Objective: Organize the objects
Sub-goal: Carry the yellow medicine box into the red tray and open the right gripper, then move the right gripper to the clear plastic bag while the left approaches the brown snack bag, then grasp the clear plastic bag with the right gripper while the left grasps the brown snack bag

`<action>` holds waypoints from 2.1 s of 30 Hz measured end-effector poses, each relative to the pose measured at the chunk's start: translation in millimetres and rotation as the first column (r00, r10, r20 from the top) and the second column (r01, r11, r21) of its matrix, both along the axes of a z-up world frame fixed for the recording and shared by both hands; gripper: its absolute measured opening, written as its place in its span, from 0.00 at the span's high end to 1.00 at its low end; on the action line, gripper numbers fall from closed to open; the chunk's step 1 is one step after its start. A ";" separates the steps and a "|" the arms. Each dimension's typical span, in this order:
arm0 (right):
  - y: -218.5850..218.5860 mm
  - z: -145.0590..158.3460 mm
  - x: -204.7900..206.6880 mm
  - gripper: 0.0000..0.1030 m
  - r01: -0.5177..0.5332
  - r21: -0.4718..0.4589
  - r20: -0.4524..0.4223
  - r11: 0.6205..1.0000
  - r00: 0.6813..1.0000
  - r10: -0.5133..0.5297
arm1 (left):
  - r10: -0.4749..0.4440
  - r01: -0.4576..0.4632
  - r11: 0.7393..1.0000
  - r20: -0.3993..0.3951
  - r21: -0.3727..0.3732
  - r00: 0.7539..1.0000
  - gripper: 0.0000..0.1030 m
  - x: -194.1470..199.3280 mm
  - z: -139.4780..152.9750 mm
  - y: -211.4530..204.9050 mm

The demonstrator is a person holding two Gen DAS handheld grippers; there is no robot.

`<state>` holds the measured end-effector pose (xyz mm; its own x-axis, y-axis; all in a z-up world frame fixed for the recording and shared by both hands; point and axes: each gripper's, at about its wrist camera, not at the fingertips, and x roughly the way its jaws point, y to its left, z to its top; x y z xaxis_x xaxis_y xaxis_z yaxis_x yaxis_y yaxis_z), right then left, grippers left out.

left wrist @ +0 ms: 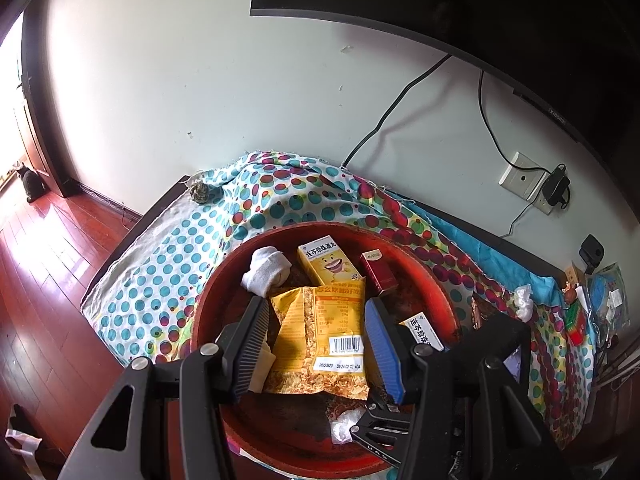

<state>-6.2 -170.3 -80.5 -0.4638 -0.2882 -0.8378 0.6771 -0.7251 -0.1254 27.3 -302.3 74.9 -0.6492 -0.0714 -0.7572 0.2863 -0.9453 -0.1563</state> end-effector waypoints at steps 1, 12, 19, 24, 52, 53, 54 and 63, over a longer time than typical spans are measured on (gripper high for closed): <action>2.0 1.7 0.8 0.16 0.001 -0.007 0.002 1.000 1.000 -0.001 | 0.000 0.000 1.000 0.000 0.000 1.000 0.50 -0.5 0.0 0.7; 56.4 44.2 15.0 0.12 0.017 -0.118 -0.056 0.993 0.998 -0.024 | -0.038 0.038 0.999 0.009 -0.016 0.999 0.50 -4.4 -1.0 17.1; 146.3 62.8 -25.4 0.12 0.230 -0.136 -0.121 0.964 0.961 -0.247 | -0.087 0.087 0.996 0.025 -0.023 0.996 0.50 -10.5 -3.7 37.0; 219.8 56.0 -71.3 0.11 0.417 -0.166 -0.093 0.893 0.895 -0.436 | -0.132 0.133 0.991 0.032 -0.025 0.991 0.50 -12.9 -5.8 54.3; 244.6 -31.0 -162.0 0.65 0.443 -0.052 -0.060 0.895 0.893 -0.446 | -0.360 0.359 0.933 0.156 0.035 0.920 0.50 -44.1 -60.0 138.5; 245.2 -30.5 -161.0 0.65 0.446 -0.055 -0.061 0.893 0.892 -0.449 | -0.364 0.362 0.931 0.159 0.045 0.918 0.50 -45.4 -62.2 139.8; 246.3 -29.9 -159.0 0.66 0.450 -0.058 -0.066 0.891 0.889 -0.453 | -0.370 0.365 0.929 0.164 0.060 0.914 0.50 -47.1 -65.7 141.7; 283.7 -23.9 -123.1 0.66 0.468 -0.149 -0.055 0.871 0.875 -0.480 | -0.484 0.453 0.870 0.173 0.192 0.858 0.44 -55.5 -90.4 177.4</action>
